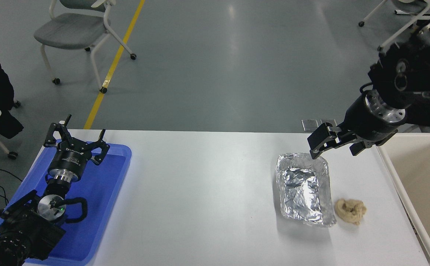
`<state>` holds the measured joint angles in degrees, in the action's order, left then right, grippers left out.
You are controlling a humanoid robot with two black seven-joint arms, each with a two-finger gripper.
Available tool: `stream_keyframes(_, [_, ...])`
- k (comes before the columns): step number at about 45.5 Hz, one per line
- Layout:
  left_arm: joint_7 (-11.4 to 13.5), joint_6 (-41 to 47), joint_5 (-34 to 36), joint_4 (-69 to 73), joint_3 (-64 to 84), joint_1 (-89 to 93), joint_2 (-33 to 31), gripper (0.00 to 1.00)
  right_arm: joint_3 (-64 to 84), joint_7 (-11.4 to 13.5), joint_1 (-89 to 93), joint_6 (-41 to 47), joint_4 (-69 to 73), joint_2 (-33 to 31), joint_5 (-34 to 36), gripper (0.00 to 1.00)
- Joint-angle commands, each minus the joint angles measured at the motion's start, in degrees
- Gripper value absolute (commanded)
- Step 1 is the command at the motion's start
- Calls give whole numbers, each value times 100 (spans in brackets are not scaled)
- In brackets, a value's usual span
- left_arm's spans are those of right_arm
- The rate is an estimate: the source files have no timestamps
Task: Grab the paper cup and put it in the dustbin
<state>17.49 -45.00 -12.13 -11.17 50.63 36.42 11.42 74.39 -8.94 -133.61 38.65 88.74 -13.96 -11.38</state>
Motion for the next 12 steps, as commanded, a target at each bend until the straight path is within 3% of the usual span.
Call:
stream_keyframes(1, [0, 0, 0, 0, 0, -3, 1, 100, 287, -2, -859, 336, 583, 262, 497, 100])
stream_keyframes(12, [0, 0, 0, 0, 0, -3, 1, 100, 374, -55, -895, 389, 548, 438, 716, 100])
